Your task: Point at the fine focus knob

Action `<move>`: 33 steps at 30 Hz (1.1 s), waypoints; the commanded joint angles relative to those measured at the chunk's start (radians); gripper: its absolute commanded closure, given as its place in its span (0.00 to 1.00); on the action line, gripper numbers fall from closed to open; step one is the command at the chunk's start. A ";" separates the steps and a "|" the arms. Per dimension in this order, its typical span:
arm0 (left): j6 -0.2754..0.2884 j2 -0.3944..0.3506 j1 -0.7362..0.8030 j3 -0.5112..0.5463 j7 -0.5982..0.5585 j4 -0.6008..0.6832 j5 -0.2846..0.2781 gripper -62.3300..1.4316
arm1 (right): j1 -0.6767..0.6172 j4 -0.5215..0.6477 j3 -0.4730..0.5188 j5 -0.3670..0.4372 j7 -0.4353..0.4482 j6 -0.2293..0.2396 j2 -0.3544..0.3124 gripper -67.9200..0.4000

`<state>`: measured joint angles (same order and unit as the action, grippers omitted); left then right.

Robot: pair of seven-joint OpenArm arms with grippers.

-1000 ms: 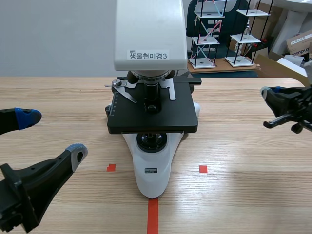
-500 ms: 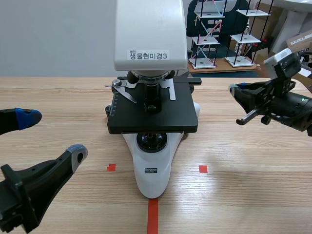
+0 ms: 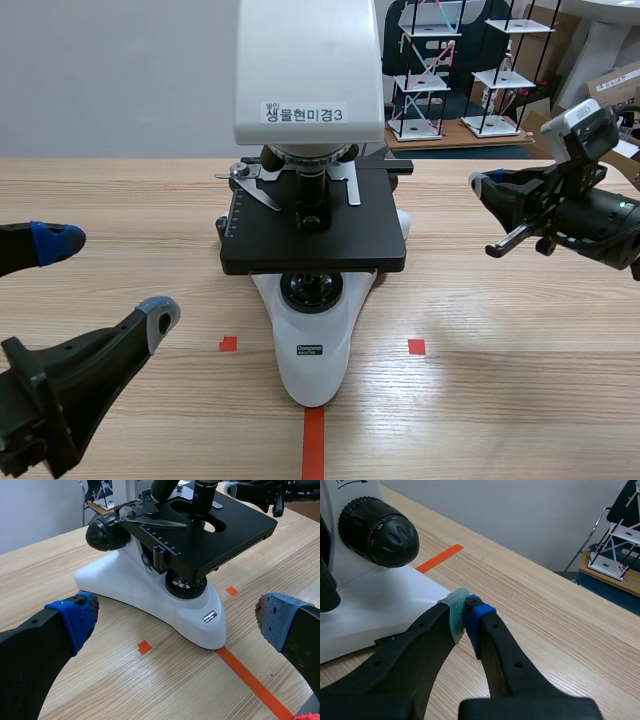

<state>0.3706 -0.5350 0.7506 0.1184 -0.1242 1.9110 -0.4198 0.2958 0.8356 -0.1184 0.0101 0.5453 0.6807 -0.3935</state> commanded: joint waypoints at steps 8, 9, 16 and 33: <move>0.002 0.000 0.000 0.005 -0.013 0.016 -0.006 0.00 | 0.017 0.020 0.004 0.016 0.011 0.001 -0.016 0.99; 0.002 0.000 0.000 0.005 -0.013 0.016 -0.006 0.00 | 0.017 0.020 0.004 0.016 0.011 0.001 -0.016 0.99; 0.002 0.000 0.000 0.005 -0.014 0.016 -0.006 0.00 | 0.017 0.020 0.004 0.016 0.000 0.001 -0.016 0.99; 0.002 0.000 0.000 0.005 -0.014 0.016 -0.006 0.00 | 0.017 0.020 0.004 0.016 0.001 0.001 -0.016 0.99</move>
<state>0.3702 -0.5350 0.7506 0.1184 -0.1242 1.9110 -0.4198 0.2958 0.8356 -0.1184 0.0105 0.5339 0.6807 -0.3935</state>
